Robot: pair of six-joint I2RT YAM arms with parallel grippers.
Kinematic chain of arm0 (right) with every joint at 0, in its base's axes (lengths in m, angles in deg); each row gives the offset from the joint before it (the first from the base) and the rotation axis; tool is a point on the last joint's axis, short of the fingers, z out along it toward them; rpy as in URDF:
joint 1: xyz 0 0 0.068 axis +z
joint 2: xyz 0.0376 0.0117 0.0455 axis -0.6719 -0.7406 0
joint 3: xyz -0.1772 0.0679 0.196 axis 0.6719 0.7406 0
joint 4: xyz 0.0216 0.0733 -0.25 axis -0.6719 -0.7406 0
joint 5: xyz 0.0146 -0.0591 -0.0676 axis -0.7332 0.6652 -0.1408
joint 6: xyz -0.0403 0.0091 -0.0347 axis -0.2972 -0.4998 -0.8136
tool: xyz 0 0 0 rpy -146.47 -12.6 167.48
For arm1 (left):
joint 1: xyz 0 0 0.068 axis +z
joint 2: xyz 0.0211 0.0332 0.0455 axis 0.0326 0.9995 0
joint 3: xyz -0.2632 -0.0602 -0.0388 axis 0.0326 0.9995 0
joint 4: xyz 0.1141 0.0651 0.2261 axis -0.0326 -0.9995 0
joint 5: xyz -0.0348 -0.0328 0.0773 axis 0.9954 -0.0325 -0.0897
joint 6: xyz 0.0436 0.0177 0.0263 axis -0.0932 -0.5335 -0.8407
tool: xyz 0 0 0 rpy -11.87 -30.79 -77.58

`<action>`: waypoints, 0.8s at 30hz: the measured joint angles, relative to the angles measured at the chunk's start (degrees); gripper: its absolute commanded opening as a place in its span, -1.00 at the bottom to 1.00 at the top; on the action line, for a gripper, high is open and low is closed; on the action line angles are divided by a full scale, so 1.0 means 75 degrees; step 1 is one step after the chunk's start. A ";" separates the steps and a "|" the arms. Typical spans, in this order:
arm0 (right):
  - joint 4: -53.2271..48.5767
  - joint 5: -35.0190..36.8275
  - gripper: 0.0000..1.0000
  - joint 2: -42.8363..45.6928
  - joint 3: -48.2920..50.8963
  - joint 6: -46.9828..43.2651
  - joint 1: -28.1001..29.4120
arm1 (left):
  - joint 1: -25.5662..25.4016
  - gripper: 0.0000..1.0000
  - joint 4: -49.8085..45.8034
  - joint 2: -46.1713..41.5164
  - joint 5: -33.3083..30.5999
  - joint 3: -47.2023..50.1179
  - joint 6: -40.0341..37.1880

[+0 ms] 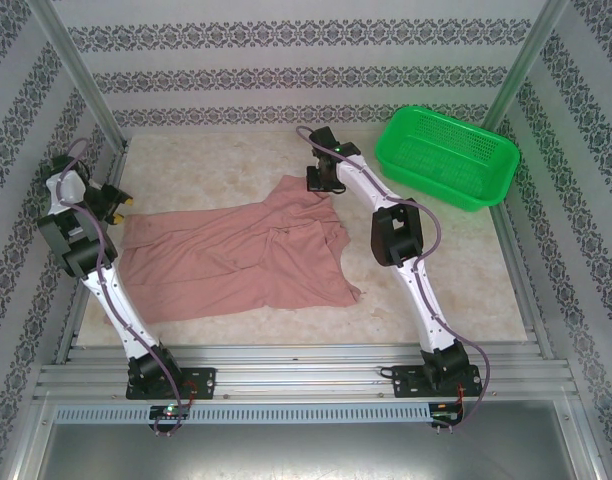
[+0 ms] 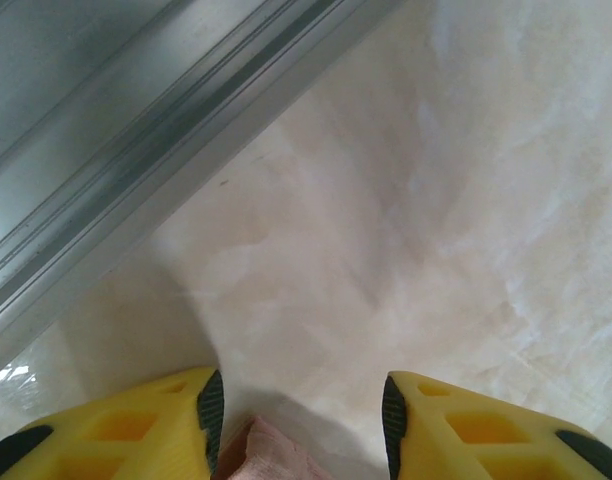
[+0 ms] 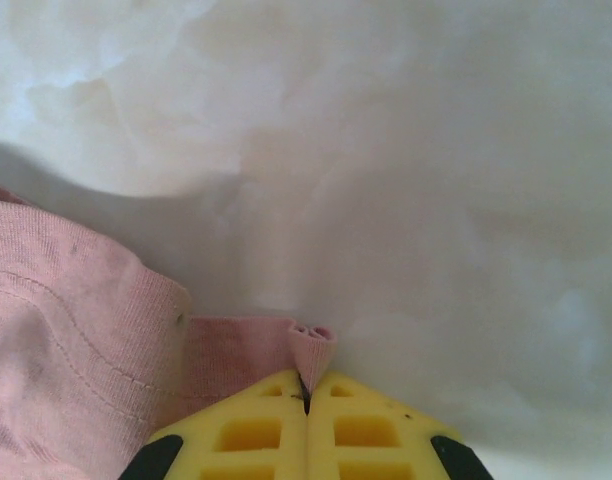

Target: Fold and stack the t-shirts

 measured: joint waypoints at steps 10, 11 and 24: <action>-0.0265 0.0143 -0.88 0.0009 -0.0070 -0.0192 0.0000 | -0.0073 -0.71 -0.0323 0.0017 -0.0052 0.0020 -0.0009; -0.0283 0.0160 -0.89 0.0012 -0.0070 -0.0207 0.0000 | -0.0087 -0.85 -0.0393 0.0017 -0.0058 0.0058 -0.0032; -0.0122 0.0178 -0.99 0.0321 0.0382 -0.0067 -0.0047 | -0.0117 -1.00 -0.0405 -0.0405 -0.0047 0.0484 -0.0032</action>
